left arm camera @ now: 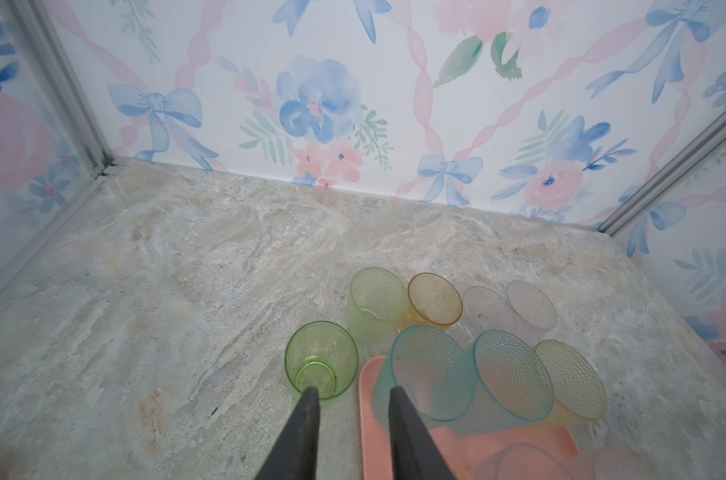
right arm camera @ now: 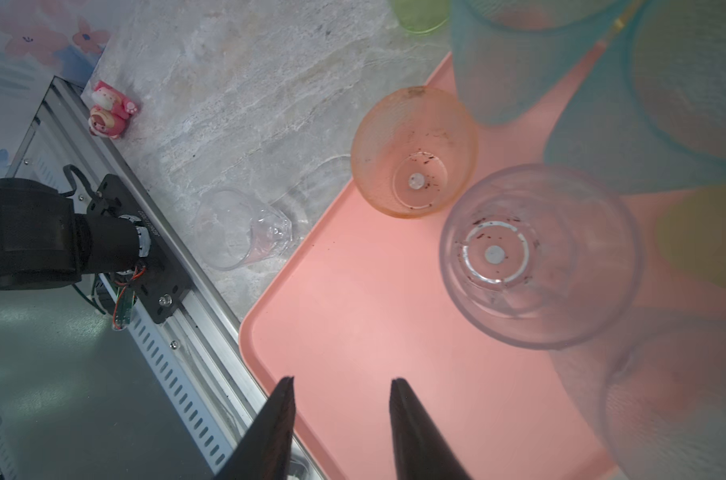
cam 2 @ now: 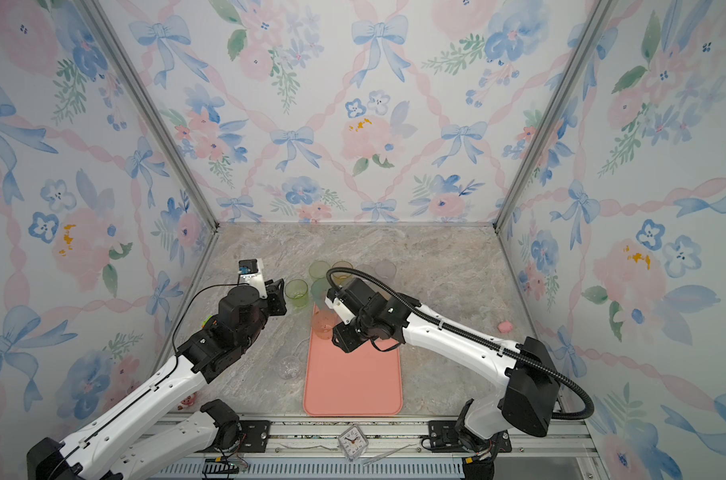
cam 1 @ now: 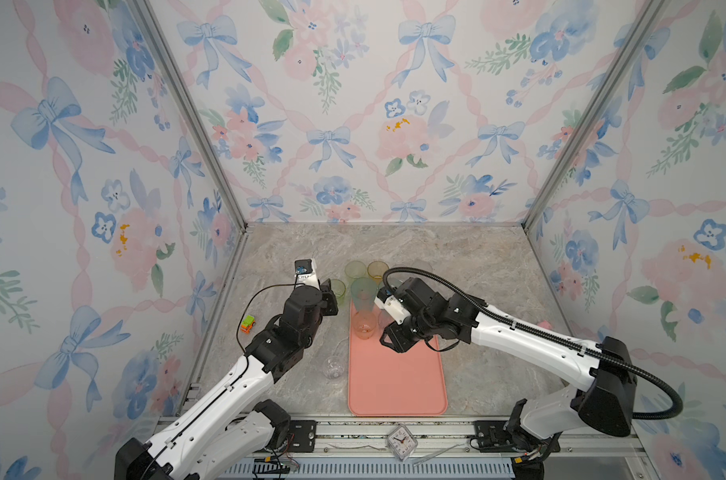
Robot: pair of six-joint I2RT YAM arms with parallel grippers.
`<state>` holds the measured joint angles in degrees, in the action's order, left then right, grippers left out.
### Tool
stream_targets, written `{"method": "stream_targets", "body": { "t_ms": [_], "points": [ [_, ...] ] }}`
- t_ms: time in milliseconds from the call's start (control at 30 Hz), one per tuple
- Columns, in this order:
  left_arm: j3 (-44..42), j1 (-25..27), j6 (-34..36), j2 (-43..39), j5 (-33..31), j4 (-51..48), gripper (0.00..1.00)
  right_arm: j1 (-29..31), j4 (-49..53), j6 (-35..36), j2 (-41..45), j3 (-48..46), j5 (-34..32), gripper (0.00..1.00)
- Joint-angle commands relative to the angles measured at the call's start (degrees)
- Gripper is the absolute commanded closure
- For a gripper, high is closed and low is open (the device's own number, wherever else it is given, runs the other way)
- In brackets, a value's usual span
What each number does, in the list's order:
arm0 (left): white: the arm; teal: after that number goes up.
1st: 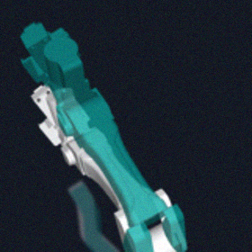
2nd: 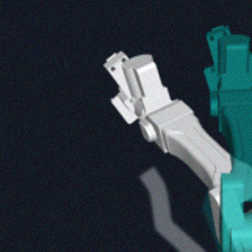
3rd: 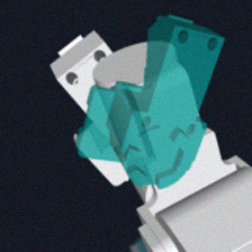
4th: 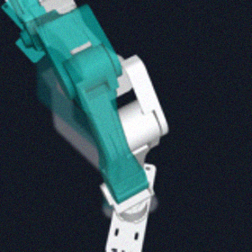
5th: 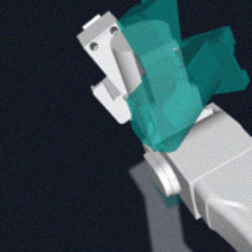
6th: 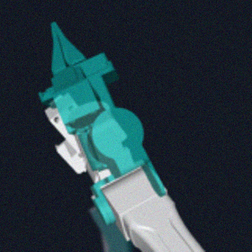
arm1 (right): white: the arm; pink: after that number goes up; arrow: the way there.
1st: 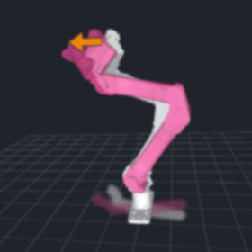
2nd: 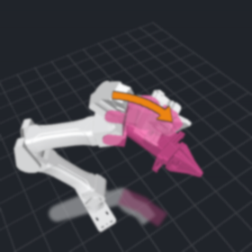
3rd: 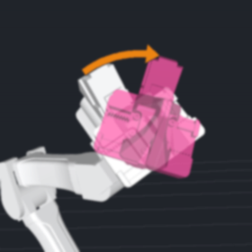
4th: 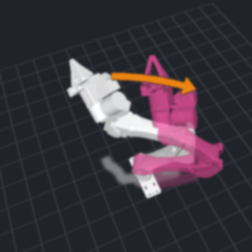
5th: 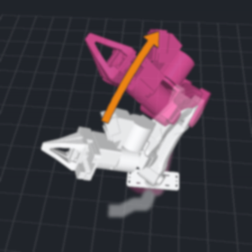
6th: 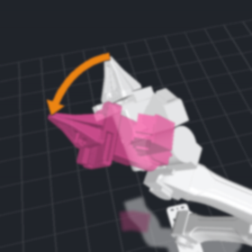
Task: Place the glasses into the tray
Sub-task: 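Raise the left gripper away while the right gripper reaches the small clear stemmed cup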
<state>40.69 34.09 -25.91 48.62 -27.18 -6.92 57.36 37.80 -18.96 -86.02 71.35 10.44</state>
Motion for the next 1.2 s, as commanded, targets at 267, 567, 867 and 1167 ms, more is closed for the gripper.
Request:
{"method": "stream_targets", "body": {
  "t_ms": [267,567,867,1167],
  "points": [
    [-2.4,-0.3,2.3,-9.4,-13.7,1.8,0.68,7.4,-3.0,-4.5,-11.0,6.2,-0.5,0.64],
    [-3.2,-0.3,5.0,-15.9,-14.7,2.3,0.68,8.9,0.9,-4.7,-20.9,15.6,-2.0,0.66],
    [-2.8,-0.3,6.4,-16.8,-15.1,2.2,0.67,9.4,5.1,-3.7,-26.4,21.2,-1.7,0.67],
    [-2.8,-0.3,7.3,-18.5,-15.2,2.2,0.67,9.6,5.7,-3.5,-29.3,23.0,-0.8,0.68]
  ]
}}
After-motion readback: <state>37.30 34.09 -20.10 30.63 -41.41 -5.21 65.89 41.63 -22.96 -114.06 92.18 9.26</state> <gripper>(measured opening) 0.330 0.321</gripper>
